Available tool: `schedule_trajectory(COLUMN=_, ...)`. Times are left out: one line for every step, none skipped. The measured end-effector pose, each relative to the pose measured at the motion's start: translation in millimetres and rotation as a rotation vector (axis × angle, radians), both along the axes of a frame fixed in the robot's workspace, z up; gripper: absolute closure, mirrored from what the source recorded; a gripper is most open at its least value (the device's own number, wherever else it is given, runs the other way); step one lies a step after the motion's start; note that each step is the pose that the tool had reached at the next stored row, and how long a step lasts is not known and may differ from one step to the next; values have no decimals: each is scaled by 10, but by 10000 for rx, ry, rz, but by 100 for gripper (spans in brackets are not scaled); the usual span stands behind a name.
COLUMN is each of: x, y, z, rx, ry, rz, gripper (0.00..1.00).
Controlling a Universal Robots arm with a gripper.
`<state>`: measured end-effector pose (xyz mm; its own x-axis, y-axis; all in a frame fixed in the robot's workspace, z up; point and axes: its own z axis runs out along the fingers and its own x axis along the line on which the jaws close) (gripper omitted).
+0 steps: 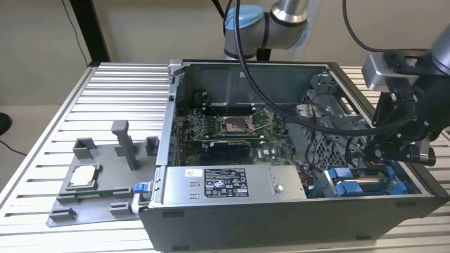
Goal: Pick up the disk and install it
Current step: 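Insert the second disk wire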
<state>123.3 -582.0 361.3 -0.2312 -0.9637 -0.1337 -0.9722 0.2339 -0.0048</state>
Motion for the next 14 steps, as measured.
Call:
schedule_trajectory(x=-14, y=0, z=-5, rx=-2, ry=-85, rz=11, gripper=100)
schedule_trajectory(x=-31, y=0, z=-11, rx=-4, ry=-145, rz=24, gripper=100)
schedule_trajectory(x=-51, y=0, z=-17, rx=-9, ry=-179, rz=35, gripper=100)
schedule_trajectory(x=-76, y=0, z=-19, rx=-28, ry=-185, rz=48, gripper=100)
schedule_trajectory(x=-98, y=0, z=-20, rx=-82, ry=-187, rz=77, gripper=100)
schedule_trajectory(x=-122, y=0, z=-24, rx=-119, ry=-187, rz=105, gripper=100)
schedule_trajectory(x=-144, y=0, z=-27, rx=-121, ry=-193, rz=124, gripper=100)
schedule_trajectory(x=-162, y=0, z=-31, rx=-119, ry=-212, rz=146, gripper=100)
schedule_trajectory(x=-178, y=0, z=-35, rx=-118, ry=-233, rz=173, gripper=100)
schedule_trajectory(x=-190, y=0, z=-38, rx=-120, ry=-271, rz=200, gripper=100)
schedule_trajectory(x=-197, y=2, z=-41, rx=-122, ry=-354, rz=225, gripper=100)
schedule_trajectory(x=-202, y=3, z=-45, rx=-123, ry=-480, rz=251, gripper=100)
schedule_trajectory(x=-204, y=3, z=-48, rx=-123, ry=-620, rz=283, gripper=100)
schedule_trajectory(x=-205, y=3, z=-50, rx=-127, ry=-775, rz=314, gripper=100)
